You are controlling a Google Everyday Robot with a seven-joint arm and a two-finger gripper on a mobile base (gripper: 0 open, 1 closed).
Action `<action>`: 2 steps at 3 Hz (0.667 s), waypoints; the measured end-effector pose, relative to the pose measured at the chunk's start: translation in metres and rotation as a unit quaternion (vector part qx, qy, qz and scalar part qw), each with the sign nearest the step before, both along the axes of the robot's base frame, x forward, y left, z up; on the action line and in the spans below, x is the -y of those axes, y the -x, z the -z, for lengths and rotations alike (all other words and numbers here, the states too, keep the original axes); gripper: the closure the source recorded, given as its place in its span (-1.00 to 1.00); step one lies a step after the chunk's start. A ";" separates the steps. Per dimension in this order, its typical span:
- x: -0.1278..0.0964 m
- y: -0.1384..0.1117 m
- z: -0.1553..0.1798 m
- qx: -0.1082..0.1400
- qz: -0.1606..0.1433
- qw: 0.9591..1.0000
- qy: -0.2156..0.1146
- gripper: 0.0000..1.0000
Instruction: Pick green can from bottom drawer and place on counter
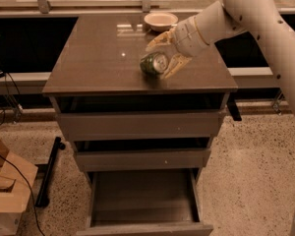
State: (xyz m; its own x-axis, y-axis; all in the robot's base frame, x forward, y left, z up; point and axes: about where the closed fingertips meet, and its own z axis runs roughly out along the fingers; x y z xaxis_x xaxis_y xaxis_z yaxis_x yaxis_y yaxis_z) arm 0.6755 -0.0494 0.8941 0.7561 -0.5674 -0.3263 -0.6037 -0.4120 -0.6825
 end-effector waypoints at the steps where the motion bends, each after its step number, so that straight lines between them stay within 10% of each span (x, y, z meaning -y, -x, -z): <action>1: -0.002 0.000 0.002 -0.001 -0.002 1.000 0.000 -1.00; 2: -0.002 0.000 0.002 -0.001 -0.002 1.000 0.000 -1.00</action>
Offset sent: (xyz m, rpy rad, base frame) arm 0.0001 0.0019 -0.0015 0.0004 0.0022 0.0031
